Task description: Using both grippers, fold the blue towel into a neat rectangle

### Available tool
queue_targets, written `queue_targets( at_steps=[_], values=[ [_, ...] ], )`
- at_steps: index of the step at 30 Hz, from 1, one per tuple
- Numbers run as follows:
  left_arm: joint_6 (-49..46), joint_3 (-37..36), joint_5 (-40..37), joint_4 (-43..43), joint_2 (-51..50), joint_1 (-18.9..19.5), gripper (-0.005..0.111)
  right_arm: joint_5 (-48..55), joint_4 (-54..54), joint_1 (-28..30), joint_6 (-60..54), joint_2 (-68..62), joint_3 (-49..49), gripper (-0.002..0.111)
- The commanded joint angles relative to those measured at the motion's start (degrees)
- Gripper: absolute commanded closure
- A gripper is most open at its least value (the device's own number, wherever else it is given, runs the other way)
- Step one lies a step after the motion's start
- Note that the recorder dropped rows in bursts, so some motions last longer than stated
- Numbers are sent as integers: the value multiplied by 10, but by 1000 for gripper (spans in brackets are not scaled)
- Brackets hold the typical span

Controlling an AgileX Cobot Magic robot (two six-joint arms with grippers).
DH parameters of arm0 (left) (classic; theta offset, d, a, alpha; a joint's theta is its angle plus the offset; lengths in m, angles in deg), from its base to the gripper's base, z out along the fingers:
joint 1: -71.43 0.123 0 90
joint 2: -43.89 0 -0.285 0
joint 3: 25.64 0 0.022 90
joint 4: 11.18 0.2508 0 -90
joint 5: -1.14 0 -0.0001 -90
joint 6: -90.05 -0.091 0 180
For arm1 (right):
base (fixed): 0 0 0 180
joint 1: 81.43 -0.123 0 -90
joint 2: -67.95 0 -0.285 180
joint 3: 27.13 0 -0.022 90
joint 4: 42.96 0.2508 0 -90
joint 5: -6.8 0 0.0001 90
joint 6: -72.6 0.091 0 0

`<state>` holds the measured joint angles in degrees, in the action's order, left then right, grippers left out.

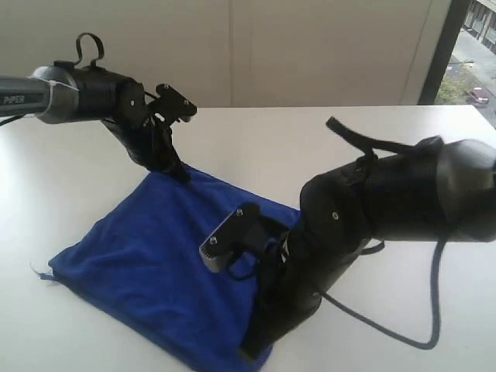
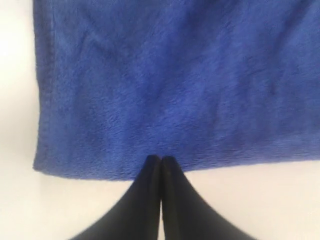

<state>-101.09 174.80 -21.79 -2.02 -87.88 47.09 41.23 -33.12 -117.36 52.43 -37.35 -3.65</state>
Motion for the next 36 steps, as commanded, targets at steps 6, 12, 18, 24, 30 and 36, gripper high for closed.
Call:
queue_targets(
  at_steps=[6, 12, 18, 24, 30, 36],
  values=[
    [6, -22, -86, -73, 105, -11, 107, -23, -189, 77, 115, 52, -45, 108],
    [-8, -112, -77, -119, 155, -89, 107, -52, -128, 184, 39, 9, -103, 108],
    [29, -188, -23, -119, 173, -185, 107, -27, 17, 216, -118, -75, -159, 108],
    [74, -240, -2, -119, 173, -216, 107, -10, 15, 223, -139, -143, -198, 108],
    [97, -283, 26, -119, 173, -216, 107, -8, 15, 223, -148, -169, -211, 108],
    [306, -303, -34, 110, 181, -174, 107, 9, 15, 223, -146, -170, -211, 108]
  ],
)
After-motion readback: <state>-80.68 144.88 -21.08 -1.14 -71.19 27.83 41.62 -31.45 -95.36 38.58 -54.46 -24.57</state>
